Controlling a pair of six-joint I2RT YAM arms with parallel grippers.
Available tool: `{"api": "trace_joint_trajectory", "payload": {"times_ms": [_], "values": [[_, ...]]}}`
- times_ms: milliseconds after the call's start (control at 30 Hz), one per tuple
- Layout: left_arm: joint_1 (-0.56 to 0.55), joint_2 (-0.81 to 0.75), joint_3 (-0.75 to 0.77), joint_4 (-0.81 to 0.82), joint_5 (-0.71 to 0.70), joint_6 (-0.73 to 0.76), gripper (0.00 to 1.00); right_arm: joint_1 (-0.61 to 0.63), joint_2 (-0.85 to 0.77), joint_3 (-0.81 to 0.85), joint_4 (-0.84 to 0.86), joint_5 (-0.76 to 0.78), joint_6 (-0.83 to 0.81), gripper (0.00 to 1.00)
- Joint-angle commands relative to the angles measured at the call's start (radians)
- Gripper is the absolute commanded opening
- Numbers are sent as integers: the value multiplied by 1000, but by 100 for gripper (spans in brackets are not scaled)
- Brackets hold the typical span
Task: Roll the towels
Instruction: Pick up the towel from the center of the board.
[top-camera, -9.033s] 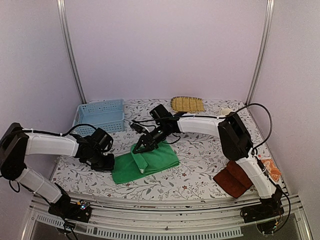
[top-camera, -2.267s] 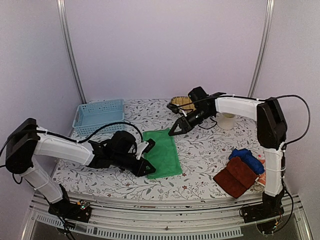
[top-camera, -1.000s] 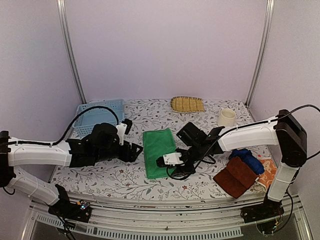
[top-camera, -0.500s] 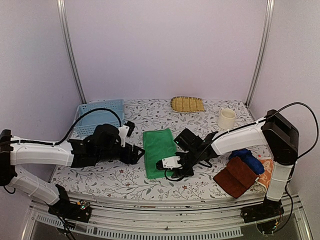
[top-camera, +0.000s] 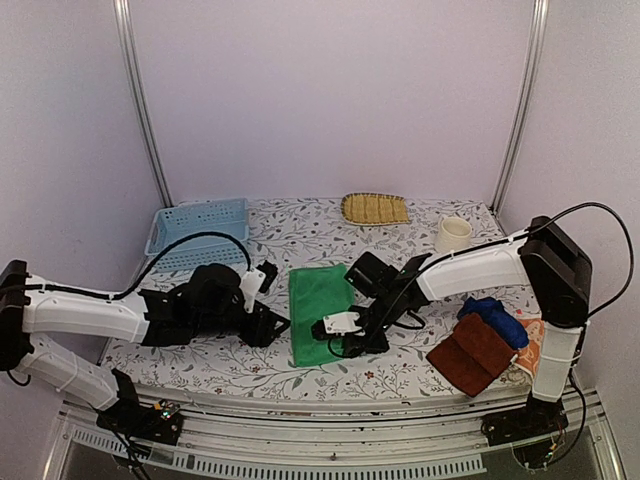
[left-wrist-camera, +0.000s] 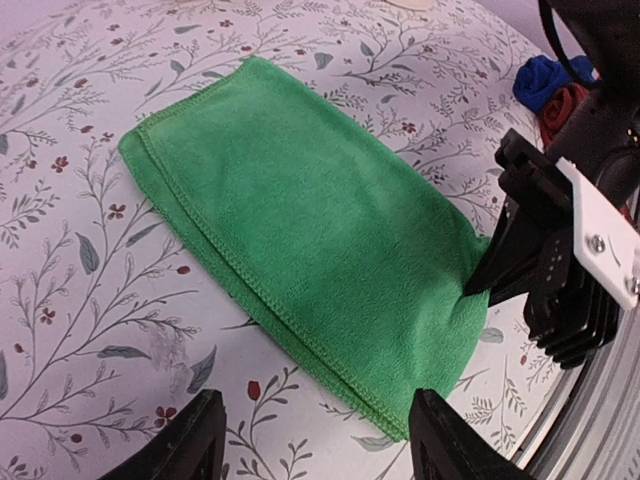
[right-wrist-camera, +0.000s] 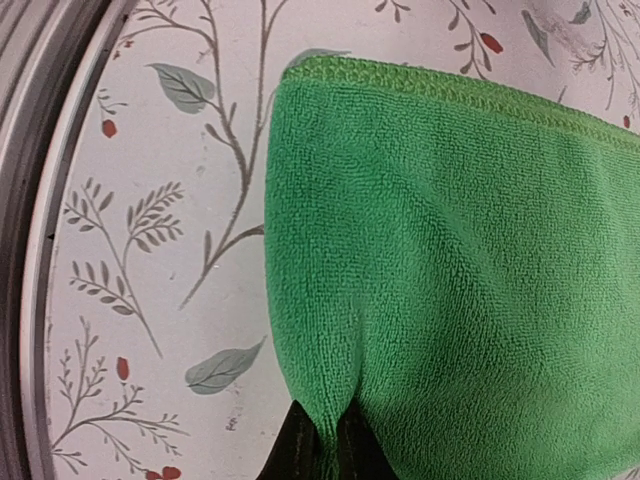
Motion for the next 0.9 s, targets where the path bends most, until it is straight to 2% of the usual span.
{"api": "trace_joint_trajectory", "payload": {"times_ms": [0,133,233,467,733,867], "values": [[-46,-13,-22,53,19,44,64,-25,35,58,-163,-199,40,8],[-65,-1,-23,105,59,55,62,-56,70,82,-193,-310,69,8],[-95,34,-10,113,138,154,54,-76,99,124,-256,-383,68,9],[-185,120,42,30,144,382,50,-119,169,216,-369,-507,59,8],[-259,301,100,154,101,474,52,-173,275,294,-502,-615,22,8],[-300,428,177,160,5,534,51,-181,287,298,-511,-614,13,8]]}}
